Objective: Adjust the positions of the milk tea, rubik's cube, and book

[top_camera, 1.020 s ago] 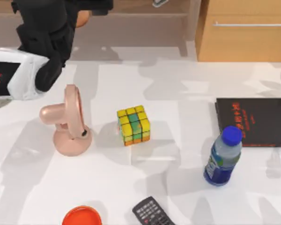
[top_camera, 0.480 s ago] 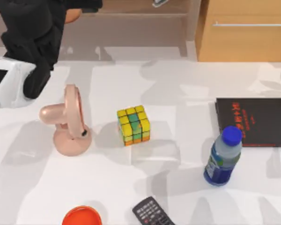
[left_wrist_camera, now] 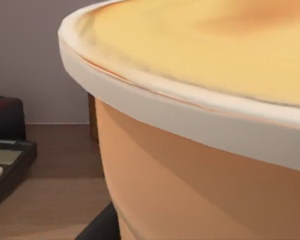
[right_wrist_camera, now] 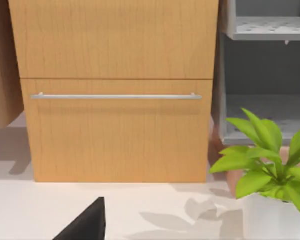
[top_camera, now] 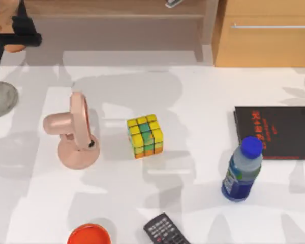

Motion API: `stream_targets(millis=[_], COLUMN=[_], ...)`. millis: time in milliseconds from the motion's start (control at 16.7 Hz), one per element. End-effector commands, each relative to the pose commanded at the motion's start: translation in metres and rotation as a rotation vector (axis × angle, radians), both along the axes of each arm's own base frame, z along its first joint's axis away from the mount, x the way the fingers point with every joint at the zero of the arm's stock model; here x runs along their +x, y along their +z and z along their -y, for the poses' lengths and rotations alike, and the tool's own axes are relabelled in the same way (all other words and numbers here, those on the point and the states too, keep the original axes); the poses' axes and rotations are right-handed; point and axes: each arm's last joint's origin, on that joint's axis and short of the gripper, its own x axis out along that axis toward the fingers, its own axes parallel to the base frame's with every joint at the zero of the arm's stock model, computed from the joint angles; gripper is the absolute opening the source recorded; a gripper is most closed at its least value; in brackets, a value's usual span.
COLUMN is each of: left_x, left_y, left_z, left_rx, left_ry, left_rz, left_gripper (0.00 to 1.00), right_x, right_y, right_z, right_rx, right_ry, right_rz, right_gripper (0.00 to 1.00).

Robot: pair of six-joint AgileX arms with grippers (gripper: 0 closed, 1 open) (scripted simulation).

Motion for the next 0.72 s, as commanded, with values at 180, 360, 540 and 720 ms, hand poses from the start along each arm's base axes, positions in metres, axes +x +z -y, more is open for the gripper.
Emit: stream_targets(millis=[180, 360, 540, 720], left_x=[-0.005, -0.01, -0.011, -0.01], left_y=[-0.036, -0.057, -0.058, -0.057], left_z=[-0.054, -0.08, -0.082, -0.081], left_rx=[0.012, 0.005, 0.004, 0.007], left_ry=[0.004, 0.005, 0.005, 0.005], left_rz=[-0.096, -0.152, -0.155, -0.152], left_gripper=[0.0, 0.0, 0.0, 0.0], right_x=[0.0, 0.0, 0.0, 0.0], right_y=[0.0, 0.0, 0.0, 0.0], right_z=[0.0, 0.0, 0.0, 0.0], right_rx=[0.0, 0.0, 0.0, 0.0], right_ry=[0.0, 0.0, 0.0, 0.0], right_rz=[0.0, 0.0, 0.0, 0.0], right_gripper=[1.0, 1.0, 1.0, 1.0])
